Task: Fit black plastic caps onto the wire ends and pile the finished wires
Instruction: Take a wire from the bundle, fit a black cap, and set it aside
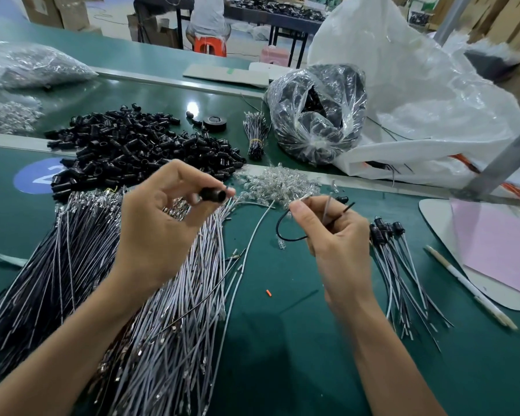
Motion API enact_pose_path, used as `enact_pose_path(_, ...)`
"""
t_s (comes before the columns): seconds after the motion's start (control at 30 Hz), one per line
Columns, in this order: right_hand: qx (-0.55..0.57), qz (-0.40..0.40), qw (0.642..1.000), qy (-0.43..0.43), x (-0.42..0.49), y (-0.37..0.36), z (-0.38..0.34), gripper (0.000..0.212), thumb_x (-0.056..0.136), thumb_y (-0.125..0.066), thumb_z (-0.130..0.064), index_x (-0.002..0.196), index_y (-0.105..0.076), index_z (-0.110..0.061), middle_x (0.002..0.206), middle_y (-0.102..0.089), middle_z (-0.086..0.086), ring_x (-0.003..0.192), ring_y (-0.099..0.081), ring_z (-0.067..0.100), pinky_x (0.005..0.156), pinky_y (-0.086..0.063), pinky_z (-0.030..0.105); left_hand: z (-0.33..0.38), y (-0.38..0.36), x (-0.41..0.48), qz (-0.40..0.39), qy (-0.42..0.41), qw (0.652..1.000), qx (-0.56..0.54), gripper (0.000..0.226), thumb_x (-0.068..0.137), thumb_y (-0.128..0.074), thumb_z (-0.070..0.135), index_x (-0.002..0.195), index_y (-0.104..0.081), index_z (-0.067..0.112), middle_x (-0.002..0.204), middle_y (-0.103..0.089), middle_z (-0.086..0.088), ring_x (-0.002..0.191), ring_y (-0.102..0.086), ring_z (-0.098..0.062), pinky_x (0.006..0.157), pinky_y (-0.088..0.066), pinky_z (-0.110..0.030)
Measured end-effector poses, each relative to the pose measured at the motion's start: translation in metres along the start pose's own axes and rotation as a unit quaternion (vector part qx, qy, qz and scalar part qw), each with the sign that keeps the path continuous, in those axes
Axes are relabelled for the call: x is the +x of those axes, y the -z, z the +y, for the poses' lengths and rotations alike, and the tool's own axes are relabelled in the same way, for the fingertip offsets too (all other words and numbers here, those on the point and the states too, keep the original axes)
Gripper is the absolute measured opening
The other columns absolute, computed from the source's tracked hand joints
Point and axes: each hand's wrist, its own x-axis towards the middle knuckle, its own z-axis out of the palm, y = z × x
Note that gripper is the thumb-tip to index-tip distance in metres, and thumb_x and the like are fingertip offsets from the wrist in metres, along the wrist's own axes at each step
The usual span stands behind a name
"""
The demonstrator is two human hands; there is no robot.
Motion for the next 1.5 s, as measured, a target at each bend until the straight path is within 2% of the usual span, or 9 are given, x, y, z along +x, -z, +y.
enact_pose_path(0.07, -0.007, 0.001, 1.000, 0.001, 0.001, 0.001, 0.001, 0.020, 0.089, -0.070, -0.014, 0.071, -0.062, -0.010, 0.049, -0.036, -0.014, 0.043, -0.026, 0.003, 0.043, -0.025, 0.013, 0.000, 0.006, 0.004, -0.026, -0.034, 0.999, -0.026, 0.031, 0.083, -0.073, 0.002, 0.090, -0.065, 0.032, 0.092, -0.074, 0.006, 0.078, -0.068, -0.036, 0.064, -0.055, -0.050)
enact_pose_path(0.27, -0.021, -0.012, 1.000, 0.002, 0.001, 0.002, 0.005, 0.018, 0.088, -0.072, -0.017, 0.073, -0.065, -0.010, 0.060, -0.047, 0.000, 0.054, -0.036, 0.007, 0.049, -0.032, 0.013, -0.009, 0.048, -0.014, -0.227, -0.096, 0.968, 0.054, 0.030, 0.076, -0.076, 0.005, 0.090, -0.066, 0.030, 0.097, -0.074, 0.015, 0.084, -0.072, -0.004, 0.072, -0.058, -0.019)
enact_pose_path(0.33, -0.044, -0.032, 0.999, -0.005, 0.001, 0.002, 0.007, 0.016, 0.087, -0.072, -0.019, 0.075, -0.067, -0.011, 0.063, -0.049, 0.004, 0.058, -0.038, 0.011, 0.052, -0.035, 0.015, -0.017, 0.052, -0.025, -0.296, -0.035, 0.948, 0.112, 0.044, 0.067, -0.083, -0.008, 0.081, -0.066, 0.030, 0.095, -0.074, 0.021, 0.078, -0.072, -0.002, 0.066, -0.058, -0.020)
enact_pose_path(0.47, -0.087, -0.099, 0.991, -0.026, 0.001, 0.002, 0.010, 0.013, 0.087, -0.073, -0.021, 0.075, -0.068, -0.017, 0.058, -0.041, -0.001, 0.054, -0.034, 0.009, 0.052, -0.032, 0.016, -0.012, 0.059, -0.036, -0.474, 0.131, 0.861, 0.132, 0.055, 0.031, -0.090, 0.041, 0.058, -0.055, 0.008, 0.096, -0.070, 0.022, 0.053, -0.065, 0.006, 0.054, -0.052, -0.011)
enact_pose_path(0.57, -0.120, -0.154, 0.980, -0.035, 0.001, 0.002, 0.011, 0.016, 0.086, -0.074, -0.020, 0.071, -0.067, -0.018, 0.055, -0.038, -0.005, 0.052, -0.033, 0.008, 0.050, -0.029, 0.015, 0.009, 0.053, -0.022, -0.265, 0.006, 0.961, 0.080, 0.017, 0.073, -0.074, 0.034, 0.089, -0.070, 0.035, 0.094, -0.074, 0.018, 0.076, -0.071, -0.003, 0.061, -0.059, -0.024)
enact_pose_path(0.67, -0.154, -0.191, 0.968, -0.048, 0.000, 0.002, 0.012, 0.018, 0.085, -0.073, -0.019, 0.069, -0.065, -0.019, 0.051, -0.035, -0.012, 0.046, -0.029, 0.004, 0.046, -0.027, 0.011, 0.020, 0.022, -0.011, -0.177, 0.058, 0.982, 0.018, 0.020, 0.070, -0.077, 0.034, 0.088, -0.072, 0.026, 0.090, -0.074, 0.014, 0.080, -0.070, -0.005, 0.063, -0.058, -0.035)
enact_pose_path(0.93, -0.149, -0.228, 0.961, -0.032, 0.000, -0.001, 0.014, 0.023, 0.089, -0.070, -0.015, 0.068, -0.060, -0.020, 0.050, -0.032, -0.013, 0.048, -0.025, 0.004, 0.047, -0.023, 0.014, 0.018, -0.047, 0.001, -0.088, 0.148, 0.983, -0.067, 0.022, 0.075, -0.080, 0.003, 0.082, -0.069, 0.021, 0.081, -0.075, 0.001, 0.075, -0.072, -0.016, 0.072, -0.059, -0.043)
enact_pose_path(1.13, 0.080, -0.298, 0.951, -0.031, 0.001, 0.001, 0.008, 0.026, 0.095, -0.049, -0.017, 0.095, -0.068, -0.034, 0.065, -0.039, -0.011, 0.057, -0.030, 0.004, 0.053, -0.026, 0.015, 0.023, -0.049, 0.008, -0.010, 0.121, 0.983, -0.136, 0.022, 0.073, -0.079, -0.004, 0.083, -0.067, 0.012, 0.080, -0.075, -0.003, 0.068, -0.073, -0.014, 0.064, -0.057, -0.022)
enact_pose_path(1.5, 0.149, -0.065, 0.984, 0.068, 0.009, 0.009, -0.001, 0.023, 0.091, -0.050, -0.035, 0.102, -0.054, -0.014, 0.095, -0.076, 0.003, 0.098, -0.069, 0.015, 0.089, -0.046, 0.024, 0.041, -0.047, 0.019, 0.063, 0.089, 0.952, -0.285, 0.022, 0.066, -0.077, 0.005, 0.084, -0.066, 0.010, 0.078, -0.075, -0.004, 0.074, -0.073, -0.021, 0.070, -0.059, -0.028)
